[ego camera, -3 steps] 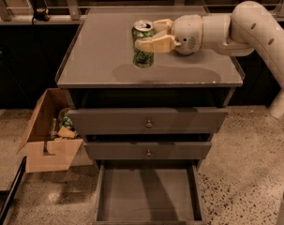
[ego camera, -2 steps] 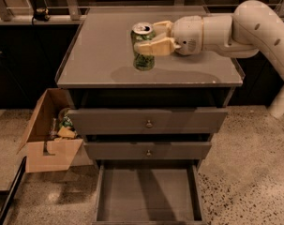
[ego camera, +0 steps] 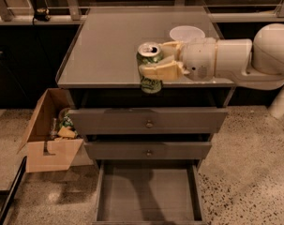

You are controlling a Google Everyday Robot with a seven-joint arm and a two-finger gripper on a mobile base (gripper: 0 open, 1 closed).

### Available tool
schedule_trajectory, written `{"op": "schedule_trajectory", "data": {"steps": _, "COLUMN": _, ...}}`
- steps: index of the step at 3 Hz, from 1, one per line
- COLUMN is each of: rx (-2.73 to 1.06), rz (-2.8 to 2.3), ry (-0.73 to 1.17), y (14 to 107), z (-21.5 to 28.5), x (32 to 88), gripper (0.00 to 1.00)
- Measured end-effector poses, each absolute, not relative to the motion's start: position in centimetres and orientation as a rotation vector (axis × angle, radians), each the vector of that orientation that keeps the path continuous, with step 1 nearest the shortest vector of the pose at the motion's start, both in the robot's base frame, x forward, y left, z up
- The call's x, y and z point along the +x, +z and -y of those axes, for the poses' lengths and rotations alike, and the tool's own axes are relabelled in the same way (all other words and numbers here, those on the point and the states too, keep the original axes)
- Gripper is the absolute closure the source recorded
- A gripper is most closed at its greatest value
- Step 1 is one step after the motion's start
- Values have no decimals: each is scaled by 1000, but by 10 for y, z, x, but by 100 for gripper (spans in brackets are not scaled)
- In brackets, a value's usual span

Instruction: Place green can into bottom drawer

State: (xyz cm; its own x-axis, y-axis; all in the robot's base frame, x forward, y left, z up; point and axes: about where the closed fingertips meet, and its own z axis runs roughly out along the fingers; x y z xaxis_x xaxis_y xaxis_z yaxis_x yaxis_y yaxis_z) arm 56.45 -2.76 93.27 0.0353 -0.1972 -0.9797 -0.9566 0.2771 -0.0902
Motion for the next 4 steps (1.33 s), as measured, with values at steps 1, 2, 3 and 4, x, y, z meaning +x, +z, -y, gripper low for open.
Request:
{"op": "schedule_trajectory", "data": {"steps": 1, "rx": -1138, "rz": -1420, "ry": 901, "y": 915, "z": 28, "x": 551, "gripper": 100}}
{"op": "schedule_trajectory", "data": {"steps": 2, "rx": -1093, "rz": -1439, "ry": 992, "y": 876, "z": 25, "x": 540, "gripper": 100}}
{"op": "schedule_trajectory", "data": {"steps": 3, "rx": -1074, "rz": -1448, "ry": 1038, "y": 856, "z": 22, "x": 536, "gripper": 100}}
{"op": "schedule_trajectory", "data": {"steps": 4, "rx": -1074, "rz": -1449, "ry": 1038, "y": 856, "z": 22, "x": 536, "gripper": 100}}
